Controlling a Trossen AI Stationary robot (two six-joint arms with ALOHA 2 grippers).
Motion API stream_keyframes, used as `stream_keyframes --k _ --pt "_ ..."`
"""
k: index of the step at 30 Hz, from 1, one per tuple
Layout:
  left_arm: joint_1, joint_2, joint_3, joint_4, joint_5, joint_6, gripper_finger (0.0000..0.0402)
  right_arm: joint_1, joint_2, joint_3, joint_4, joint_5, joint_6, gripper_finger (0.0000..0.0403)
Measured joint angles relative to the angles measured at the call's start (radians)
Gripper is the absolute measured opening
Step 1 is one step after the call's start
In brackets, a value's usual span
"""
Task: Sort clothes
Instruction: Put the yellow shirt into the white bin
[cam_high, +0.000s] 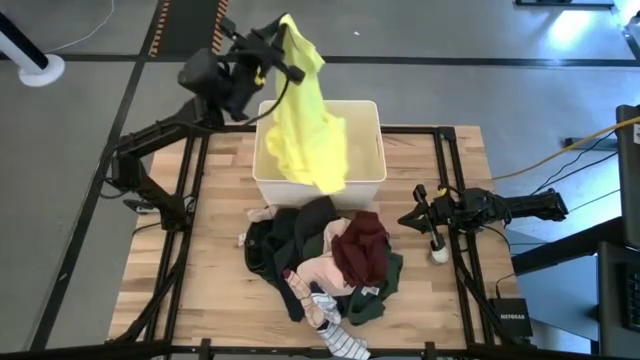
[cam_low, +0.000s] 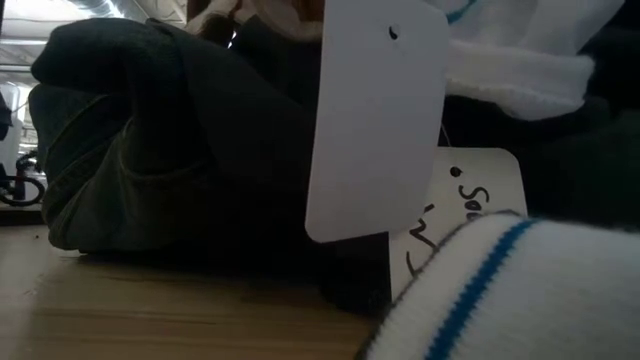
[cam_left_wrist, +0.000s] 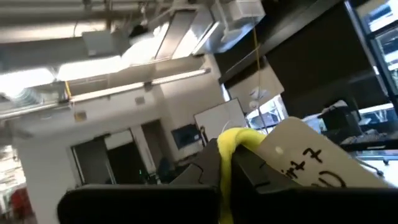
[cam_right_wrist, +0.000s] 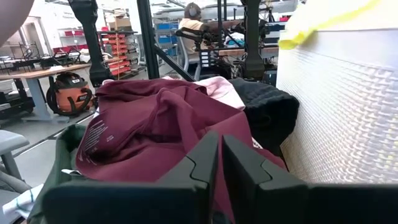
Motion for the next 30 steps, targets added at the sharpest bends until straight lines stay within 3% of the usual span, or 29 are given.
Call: stream_keyframes --k 10,18,24,30 --pt "0.027 0.025 0.0 -0.354 0.014 -0.155 0.0005 0.0 0.0 0.0 -0.001 0.0 0.0 0.004" --pt "0.015 0.05 -0.001 -0.634 0.179 -0.368 0.0009 0.0 0.0 0.0 -0.001 0.0 0.0 0.004" --pt "-0.015 0.067 -0.08 -0.606 0.204 -0.401 0.0009 0.0 0.0 0.0 -0.001 0.0 0.0 0.004" --pt "-0.075 0.067 -0.242 -0.353 0.205 -0.373 0.001 0.0 0.0 0.0 0.0 0.0 0.0 0.004"
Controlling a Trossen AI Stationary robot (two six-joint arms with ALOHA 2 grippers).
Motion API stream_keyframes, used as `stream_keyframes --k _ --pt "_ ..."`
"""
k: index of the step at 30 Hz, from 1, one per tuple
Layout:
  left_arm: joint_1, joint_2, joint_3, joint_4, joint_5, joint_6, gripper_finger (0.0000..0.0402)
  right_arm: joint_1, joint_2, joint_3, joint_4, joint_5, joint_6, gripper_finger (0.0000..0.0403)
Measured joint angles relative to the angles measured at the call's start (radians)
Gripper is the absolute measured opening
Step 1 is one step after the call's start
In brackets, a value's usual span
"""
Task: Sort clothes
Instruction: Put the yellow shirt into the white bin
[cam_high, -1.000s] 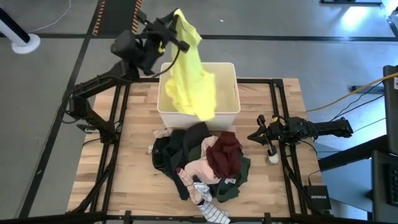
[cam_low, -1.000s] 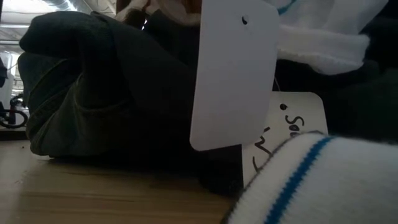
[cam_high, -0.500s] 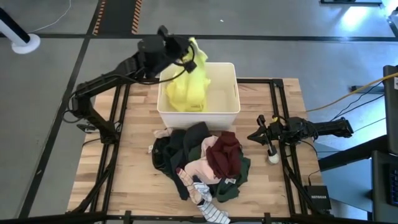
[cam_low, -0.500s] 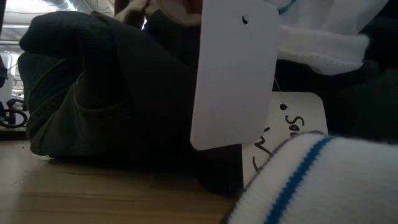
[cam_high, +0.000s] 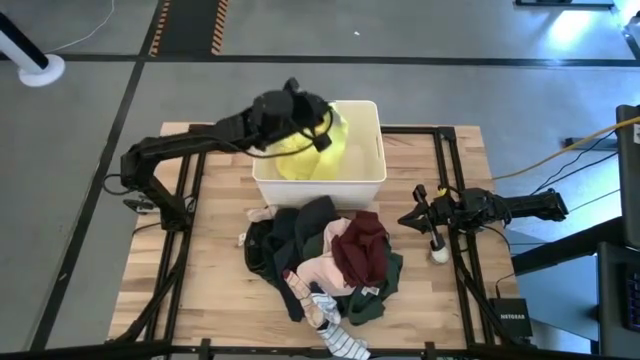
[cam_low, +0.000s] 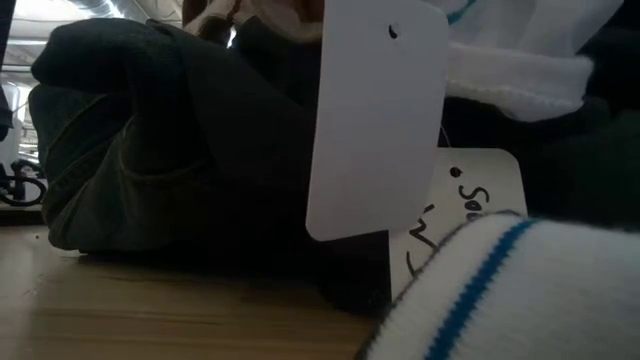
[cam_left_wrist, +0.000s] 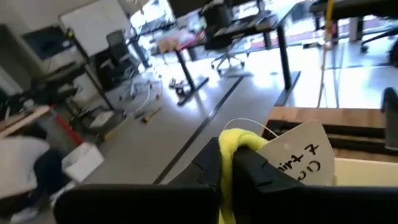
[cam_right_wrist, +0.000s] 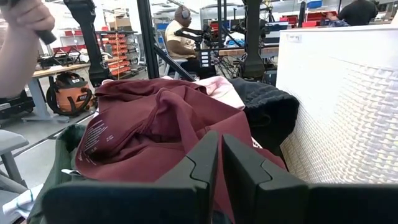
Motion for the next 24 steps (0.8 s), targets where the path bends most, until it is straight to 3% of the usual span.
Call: stream_keyframes --k 6,13,24 --pt "-0.03 -0.002 -0.149 0.199 0.016 -0.039 0.001 0.0 0.0 0.0 0.0 0.0 0.0 0.004" --pt "-0.015 -0.002 -0.296 0.239 0.022 -0.147 0.001 0.0 0.0 0.0 0.0 0.0 0.0 0.004" --pt "0.001 -0.002 -0.351 0.324 0.022 -0.173 0.0014 0.0 0.0 0.0 0.0 0.0 0.0 0.004"
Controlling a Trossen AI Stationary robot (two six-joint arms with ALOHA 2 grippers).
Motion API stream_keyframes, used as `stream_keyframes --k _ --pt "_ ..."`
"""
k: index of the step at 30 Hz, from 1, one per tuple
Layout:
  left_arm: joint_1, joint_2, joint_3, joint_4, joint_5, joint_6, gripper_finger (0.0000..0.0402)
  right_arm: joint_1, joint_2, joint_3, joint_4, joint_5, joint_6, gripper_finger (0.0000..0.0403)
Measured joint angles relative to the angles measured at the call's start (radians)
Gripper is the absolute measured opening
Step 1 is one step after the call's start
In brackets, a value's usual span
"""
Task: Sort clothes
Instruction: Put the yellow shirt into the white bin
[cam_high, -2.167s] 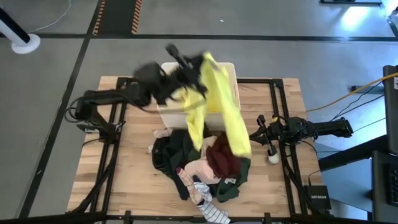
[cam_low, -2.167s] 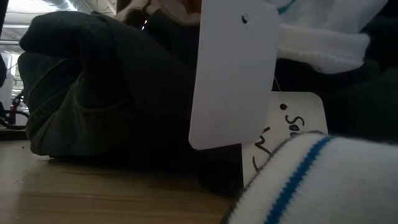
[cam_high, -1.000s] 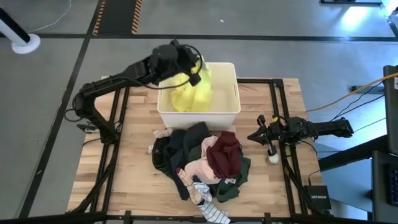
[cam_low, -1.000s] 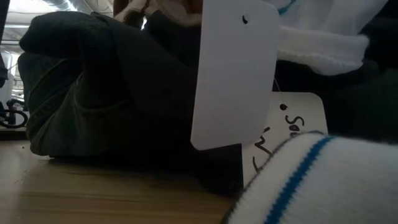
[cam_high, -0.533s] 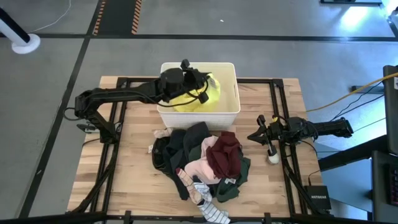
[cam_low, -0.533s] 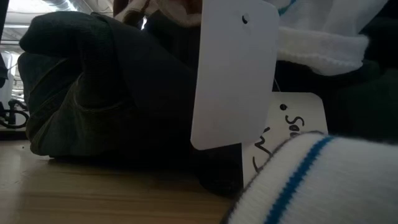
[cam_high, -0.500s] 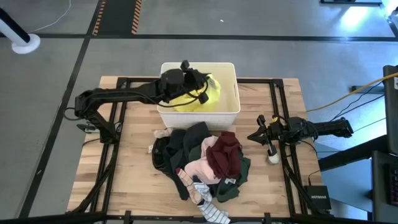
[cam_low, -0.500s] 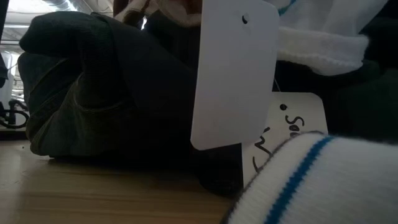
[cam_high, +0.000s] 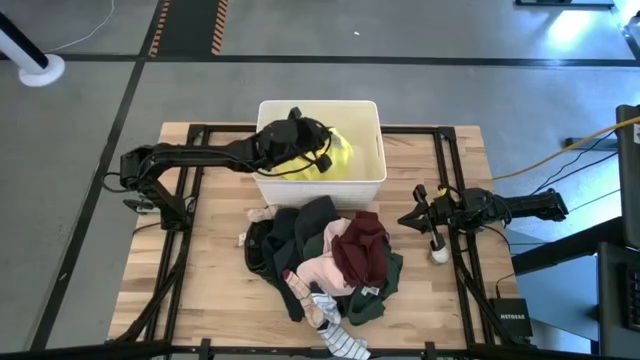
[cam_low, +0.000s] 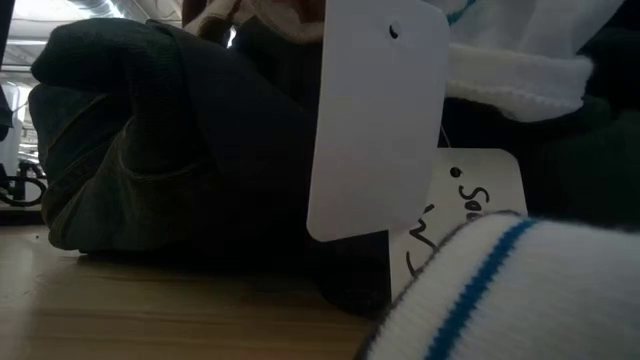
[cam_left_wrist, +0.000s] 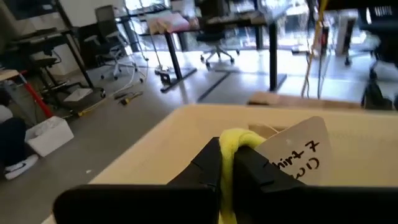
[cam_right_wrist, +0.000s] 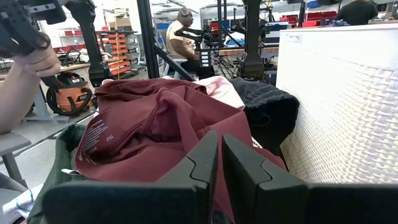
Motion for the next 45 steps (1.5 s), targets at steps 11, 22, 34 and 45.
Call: stream_keyframes --k 11,22,34,45 --pt "0.01 0.0 0.0 -0.041 0.011 -0.055 0.0142 0.0 0.0 0.0 0.0 0.0 0.0 0.004" --pt "-0.072 -0.138 0.007 -0.095 -0.165 -0.036 0.0195 0.0 0.0 0.0 0.0 0.0 0.0 0.004" --pt "-0.069 -0.142 0.034 -0.453 -0.034 -0.2 0.0183 0.0 0.0 0.0 -0.008 0.077 -0.01 0.004" --pt "-0.127 -0.142 0.23 -0.808 0.114 -0.189 0.0182 0.0 0.0 0.0 -0.008 0.077 0.002 0.004"
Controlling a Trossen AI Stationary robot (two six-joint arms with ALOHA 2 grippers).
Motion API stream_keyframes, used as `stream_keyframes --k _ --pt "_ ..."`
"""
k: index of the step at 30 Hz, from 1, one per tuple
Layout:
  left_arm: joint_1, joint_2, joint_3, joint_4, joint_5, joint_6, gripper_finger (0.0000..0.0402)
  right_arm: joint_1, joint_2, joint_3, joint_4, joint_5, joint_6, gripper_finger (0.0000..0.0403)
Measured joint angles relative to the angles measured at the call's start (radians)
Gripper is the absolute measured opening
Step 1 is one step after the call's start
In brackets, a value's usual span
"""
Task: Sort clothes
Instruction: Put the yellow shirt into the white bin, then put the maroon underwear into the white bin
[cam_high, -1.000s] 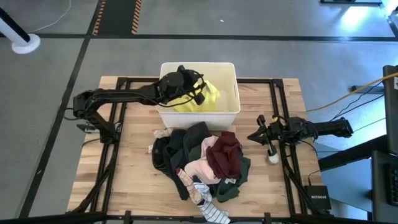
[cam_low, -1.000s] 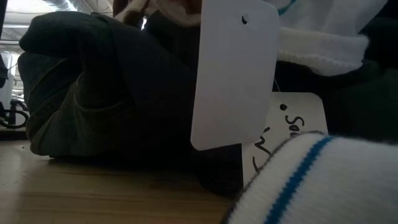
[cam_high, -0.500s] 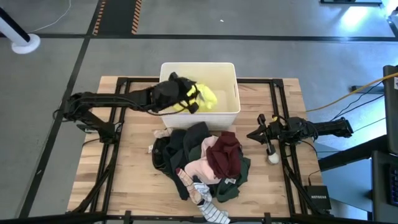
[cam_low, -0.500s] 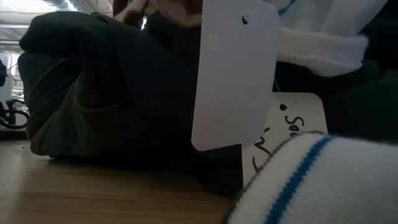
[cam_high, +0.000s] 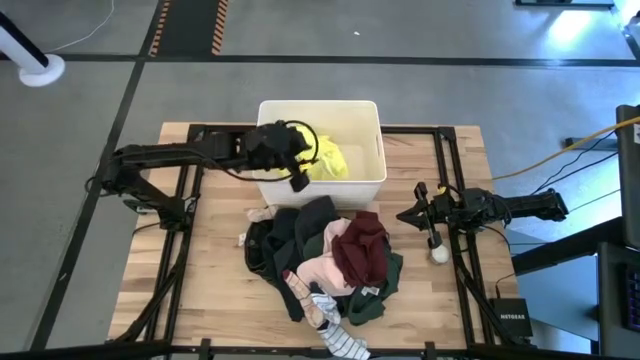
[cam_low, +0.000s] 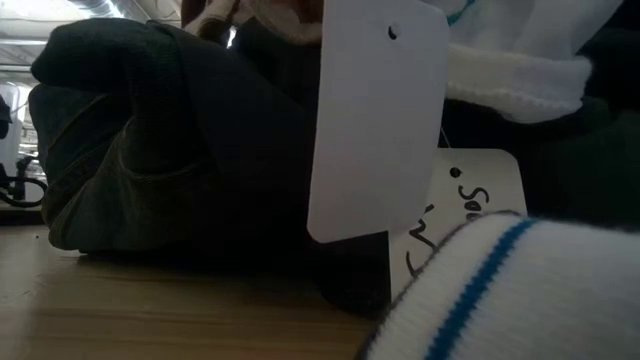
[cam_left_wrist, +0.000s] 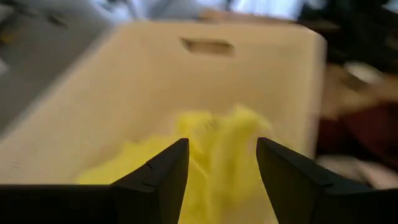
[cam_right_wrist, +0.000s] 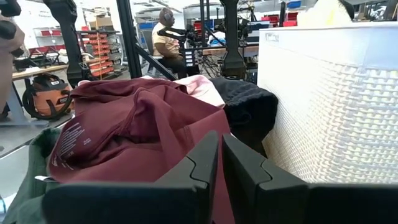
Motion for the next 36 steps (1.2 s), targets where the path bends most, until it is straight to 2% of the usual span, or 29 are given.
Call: stream_keyframes --k 3,8,10,14,15,17,19,24,29,32,36 --pt "-0.001 0.002 0.051 -0.159 0.089 0.003 0.0182 0.0 0.0 0.0 0.0 0.0 0.003 0.004" --pt "0.002 0.005 0.049 -0.235 0.127 -0.029 0.0182 0.0 0.0 0.0 -0.005 0.0 0.004 0.004" --pt "0.007 0.002 0.05 -0.235 0.049 -0.055 0.0182 0.0 0.0 0.0 -0.005 0.0 0.004 0.004" --pt "0.027 0.003 0.05 -0.226 -0.251 -0.098 0.0182 0.0 0.0 0.0 -0.006 -0.001 0.006 0.004" --pt "0.034 0.003 0.05 -0.206 -0.295 -0.096 0.0182 0.0 0.0 0.0 -0.006 0.0 0.006 0.004" --pt "0.044 0.003 0.05 -0.133 -0.317 -0.068 0.0182 0.0 0.0 0.0 -0.006 0.0 0.006 0.004" --pt "0.038 0.003 0.049 -0.025 -0.261 -0.004 0.0182 0.0 0.0 0.0 -0.006 -0.001 0.006 0.004" --pt "-0.009 0.002 -0.047 0.438 0.056 0.211 0.0182 0.0 0.0 0.0 -0.006 -0.001 0.006 0.004" --pt "-0.033 0.003 -0.186 0.851 0.167 0.256 0.0182 0.0 0.0 0.0 -0.006 0.0 0.006 0.004" --pt "-0.032 0.002 -0.231 0.927 0.192 0.231 0.0182 0.0 0.0 0.0 -0.006 0.001 0.005 0.004" --pt "-0.038 -0.01 -0.258 0.843 0.192 0.223 0.0182 0.0 0.0 0.0 -0.005 0.039 -0.006 0.004"
